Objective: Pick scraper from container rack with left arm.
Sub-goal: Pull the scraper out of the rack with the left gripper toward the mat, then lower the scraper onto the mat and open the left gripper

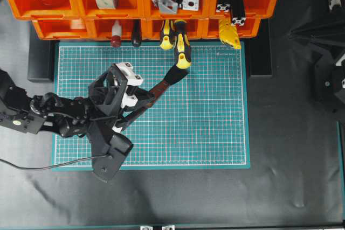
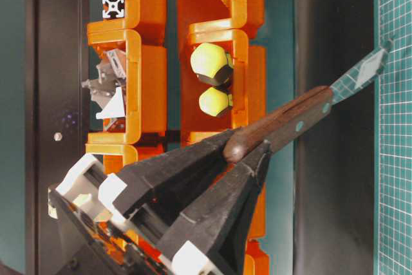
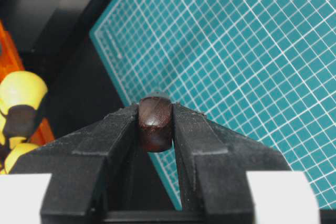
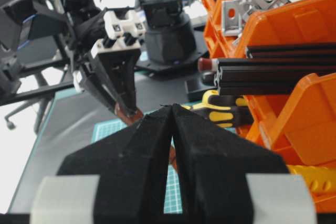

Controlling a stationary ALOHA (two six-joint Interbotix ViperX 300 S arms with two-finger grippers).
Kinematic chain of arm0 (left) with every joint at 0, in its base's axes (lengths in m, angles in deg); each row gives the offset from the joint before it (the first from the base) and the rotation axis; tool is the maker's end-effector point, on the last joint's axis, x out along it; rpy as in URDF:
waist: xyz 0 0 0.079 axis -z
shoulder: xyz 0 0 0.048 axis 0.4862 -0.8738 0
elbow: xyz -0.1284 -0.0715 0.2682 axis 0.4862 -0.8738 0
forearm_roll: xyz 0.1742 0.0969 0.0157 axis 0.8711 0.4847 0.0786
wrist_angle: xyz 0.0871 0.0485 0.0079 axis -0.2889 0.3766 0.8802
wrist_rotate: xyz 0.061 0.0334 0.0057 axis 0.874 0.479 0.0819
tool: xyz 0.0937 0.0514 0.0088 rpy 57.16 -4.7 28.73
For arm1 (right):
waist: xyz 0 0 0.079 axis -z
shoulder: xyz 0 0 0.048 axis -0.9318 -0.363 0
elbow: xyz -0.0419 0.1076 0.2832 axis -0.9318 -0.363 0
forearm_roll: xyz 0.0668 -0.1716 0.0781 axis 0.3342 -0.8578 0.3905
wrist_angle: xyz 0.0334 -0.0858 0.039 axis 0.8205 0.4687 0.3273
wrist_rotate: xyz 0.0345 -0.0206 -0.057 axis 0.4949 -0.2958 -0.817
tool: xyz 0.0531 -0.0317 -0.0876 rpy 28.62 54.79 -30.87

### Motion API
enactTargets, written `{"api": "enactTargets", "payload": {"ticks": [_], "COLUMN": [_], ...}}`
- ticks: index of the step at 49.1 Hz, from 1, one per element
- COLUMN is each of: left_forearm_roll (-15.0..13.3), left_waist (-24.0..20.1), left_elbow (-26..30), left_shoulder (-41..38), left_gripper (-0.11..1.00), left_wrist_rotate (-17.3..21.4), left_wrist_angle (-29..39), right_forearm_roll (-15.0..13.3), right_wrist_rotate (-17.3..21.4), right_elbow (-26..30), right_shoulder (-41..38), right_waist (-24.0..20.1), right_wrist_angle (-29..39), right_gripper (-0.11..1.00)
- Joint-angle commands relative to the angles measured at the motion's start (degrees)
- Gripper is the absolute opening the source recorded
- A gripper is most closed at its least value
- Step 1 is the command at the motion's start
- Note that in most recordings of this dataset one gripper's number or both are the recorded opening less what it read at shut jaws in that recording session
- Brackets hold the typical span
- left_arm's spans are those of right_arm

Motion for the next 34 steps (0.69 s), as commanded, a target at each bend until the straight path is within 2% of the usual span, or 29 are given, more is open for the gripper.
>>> {"api": "enactTargets", "payload": {"ticks": [1, 24, 34], "left_forearm_roll": [0.3, 0.3, 0.3], "left_waist": [-0.1, -0.3, -0.4], "left_elbow": [1.1, 1.0, 0.8], "left_shoulder": [0.5, -0.3, -0.4], "left_gripper": [0.21, 0.21, 0.21], "left_wrist_rotate": [0.1, -1.1, -3.2], "left_wrist_angle": [-0.3, -2.5, -2.5], "right_forearm_roll": [0.1, 0.1, 0.1], "right_wrist_rotate": [0.0, 0.0, 0.0], "right_elbow": [1.1, 1.2, 1.3], "right_shoulder": [-0.3, 0.2, 0.4], "right_waist": [0.4, 0.6, 0.6], "right_wrist_angle": [0.1, 1.0, 1.1], "right_gripper": [-0.01, -0.01, -0.01]}}
